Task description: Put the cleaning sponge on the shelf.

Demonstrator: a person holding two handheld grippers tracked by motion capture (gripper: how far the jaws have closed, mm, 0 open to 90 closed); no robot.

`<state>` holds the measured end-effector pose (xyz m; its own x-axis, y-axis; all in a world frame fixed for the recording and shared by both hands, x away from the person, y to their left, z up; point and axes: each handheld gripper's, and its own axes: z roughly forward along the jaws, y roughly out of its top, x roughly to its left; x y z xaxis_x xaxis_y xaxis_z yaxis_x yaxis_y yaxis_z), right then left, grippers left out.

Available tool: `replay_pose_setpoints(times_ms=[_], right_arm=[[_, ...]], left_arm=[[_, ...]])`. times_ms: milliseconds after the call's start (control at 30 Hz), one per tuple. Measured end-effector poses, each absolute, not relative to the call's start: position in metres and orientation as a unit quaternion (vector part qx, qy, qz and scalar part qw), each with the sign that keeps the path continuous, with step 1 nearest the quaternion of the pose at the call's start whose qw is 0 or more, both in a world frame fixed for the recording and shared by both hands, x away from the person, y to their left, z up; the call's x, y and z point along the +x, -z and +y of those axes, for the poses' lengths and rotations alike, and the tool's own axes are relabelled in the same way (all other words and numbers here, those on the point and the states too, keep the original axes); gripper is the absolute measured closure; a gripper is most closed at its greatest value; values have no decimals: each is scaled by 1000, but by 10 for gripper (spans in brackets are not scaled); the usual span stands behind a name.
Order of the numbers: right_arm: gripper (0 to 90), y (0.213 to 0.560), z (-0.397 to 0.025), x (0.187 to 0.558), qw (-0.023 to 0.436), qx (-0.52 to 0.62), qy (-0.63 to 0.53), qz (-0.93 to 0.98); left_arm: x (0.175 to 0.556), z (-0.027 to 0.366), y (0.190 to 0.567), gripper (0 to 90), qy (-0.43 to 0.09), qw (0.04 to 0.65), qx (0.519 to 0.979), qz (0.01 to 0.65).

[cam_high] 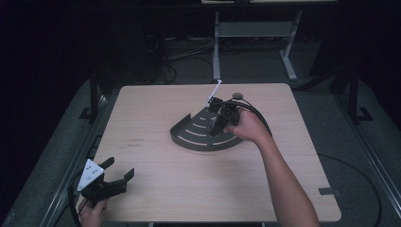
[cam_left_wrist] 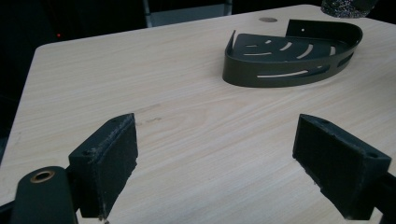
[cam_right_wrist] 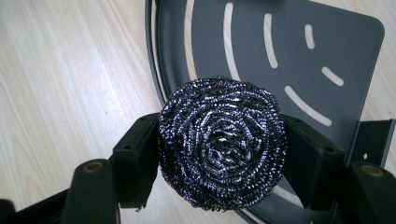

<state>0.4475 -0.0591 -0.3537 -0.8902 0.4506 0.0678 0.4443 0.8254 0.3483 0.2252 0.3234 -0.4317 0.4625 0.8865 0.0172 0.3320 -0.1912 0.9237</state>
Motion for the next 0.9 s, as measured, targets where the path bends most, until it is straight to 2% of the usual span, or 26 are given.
replay_pose_setpoints(times_ms=[367,900], right_arm=[[329,359,-44,467,11,241,-172,955],[328,390,-39,489,8,262,-167,951]], left_arm=[[223,329,433,132,-293,472,709,434],[223,329,432,132,-300,468,709,435]])
